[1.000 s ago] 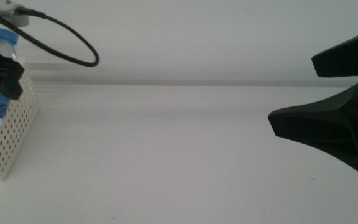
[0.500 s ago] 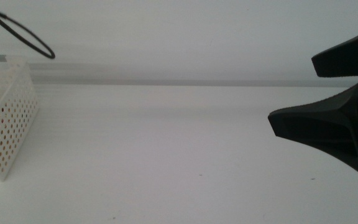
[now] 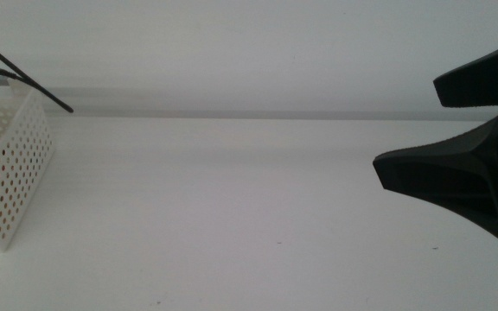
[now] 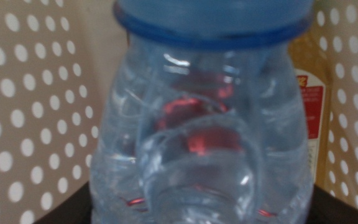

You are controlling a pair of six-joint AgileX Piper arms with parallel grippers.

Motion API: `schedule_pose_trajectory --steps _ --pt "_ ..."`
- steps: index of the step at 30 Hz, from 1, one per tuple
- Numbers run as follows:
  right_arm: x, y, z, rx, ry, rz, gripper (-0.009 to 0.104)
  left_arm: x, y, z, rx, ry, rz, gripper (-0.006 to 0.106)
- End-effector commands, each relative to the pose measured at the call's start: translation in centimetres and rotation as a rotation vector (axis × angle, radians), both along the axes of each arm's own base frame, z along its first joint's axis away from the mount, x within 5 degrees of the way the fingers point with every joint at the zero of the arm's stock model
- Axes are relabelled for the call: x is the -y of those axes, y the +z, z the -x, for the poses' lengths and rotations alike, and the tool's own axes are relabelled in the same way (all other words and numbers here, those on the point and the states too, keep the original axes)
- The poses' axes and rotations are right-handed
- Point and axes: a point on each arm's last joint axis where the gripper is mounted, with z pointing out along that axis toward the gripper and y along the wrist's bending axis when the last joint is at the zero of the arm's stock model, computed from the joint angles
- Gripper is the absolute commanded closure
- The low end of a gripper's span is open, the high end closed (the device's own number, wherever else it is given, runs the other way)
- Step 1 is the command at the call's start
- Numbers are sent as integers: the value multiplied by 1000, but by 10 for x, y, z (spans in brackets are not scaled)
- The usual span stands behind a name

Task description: Use arms to grab the bottles and put them into the dustbin to the left of the table.

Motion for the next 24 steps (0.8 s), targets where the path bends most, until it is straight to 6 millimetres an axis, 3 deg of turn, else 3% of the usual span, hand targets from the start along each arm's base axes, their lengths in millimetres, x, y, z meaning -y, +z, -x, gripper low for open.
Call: schedule_pose_trajectory --steps 1,6,8,11,17,24 --pt "1 3 1 15 2 -6 7 2 5 2 -8 1 31 101" --pt "1 3 1 15 2 -6 7 2 4 0 8 11 36 94" --pt "1 3 1 15 2 -6 7 1 4 -3 31 4 18 31" --pt "1 3 1 15 2 -6 7 0 4 -2 21 1 10 8" --pt "1 3 1 15 2 -6 7 9 26 7 2 74 -50 7" --pt "1 3 1 15 2 -6 7 42 90 29 137 149 -113 7"
